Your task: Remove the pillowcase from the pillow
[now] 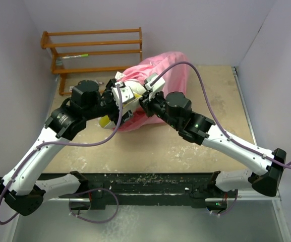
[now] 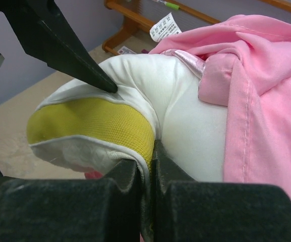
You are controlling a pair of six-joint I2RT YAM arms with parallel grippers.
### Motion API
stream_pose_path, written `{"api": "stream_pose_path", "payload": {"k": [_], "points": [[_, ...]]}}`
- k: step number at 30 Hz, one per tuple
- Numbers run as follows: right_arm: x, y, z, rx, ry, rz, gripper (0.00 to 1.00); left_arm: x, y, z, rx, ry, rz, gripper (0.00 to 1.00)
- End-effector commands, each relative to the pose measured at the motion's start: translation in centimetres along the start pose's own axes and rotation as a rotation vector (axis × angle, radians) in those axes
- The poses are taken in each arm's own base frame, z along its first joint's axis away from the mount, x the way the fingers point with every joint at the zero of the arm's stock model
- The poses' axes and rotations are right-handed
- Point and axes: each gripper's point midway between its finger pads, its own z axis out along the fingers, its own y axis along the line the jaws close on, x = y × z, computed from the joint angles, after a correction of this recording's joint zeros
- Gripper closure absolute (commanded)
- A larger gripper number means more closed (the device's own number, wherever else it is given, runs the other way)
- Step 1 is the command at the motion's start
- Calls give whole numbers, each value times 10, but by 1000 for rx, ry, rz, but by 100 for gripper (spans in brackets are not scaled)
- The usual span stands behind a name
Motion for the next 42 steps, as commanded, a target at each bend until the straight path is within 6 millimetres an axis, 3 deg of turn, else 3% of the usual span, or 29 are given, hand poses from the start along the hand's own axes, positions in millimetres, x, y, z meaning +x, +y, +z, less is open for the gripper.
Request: {"api": "stream_pose_path", "payload": {"k": [1,4,8,12,14,16,19,23,25,27,31,37,40,42], "points": [[-90,13,-32,-92,-257,224,100,25,40,-2,-223,93,-7,0],[-98,22,-38,-141,-269,268,100,34,39,4,-209,124,15,12],[-101,28,-47,-188,-259,289,94,38,37,11,-190,142,17,40],[-109,28,-60,-204,-276,310,86,41,41,13,-200,156,32,59],[-109,27,-62,-202,-267,305,76,40,39,15,-184,156,30,82],[-110,23,-67,-199,-271,310,59,36,41,14,-189,151,27,100],[-123,0,-85,-181,-325,349,34,24,47,6,-213,127,51,100],[-149,-60,-120,4,-427,395,30,14,42,-7,-191,97,101,100],[-153,-74,-125,81,-408,360,30,11,38,-12,-176,76,126,100],[-145,-78,-114,115,-339,325,28,8,37,-15,-169,67,133,100],[-108,-71,-85,96,-227,293,25,0,31,-20,-144,38,140,100],[-84,-65,-41,41,-192,313,26,-5,27,-29,-126,20,166,100],[-49,-65,-9,34,-107,332,26,-13,23,-36,-110,-6,165,100],[-19,-77,10,80,-36,336,26,-21,18,-42,-89,-33,162,100]]}}
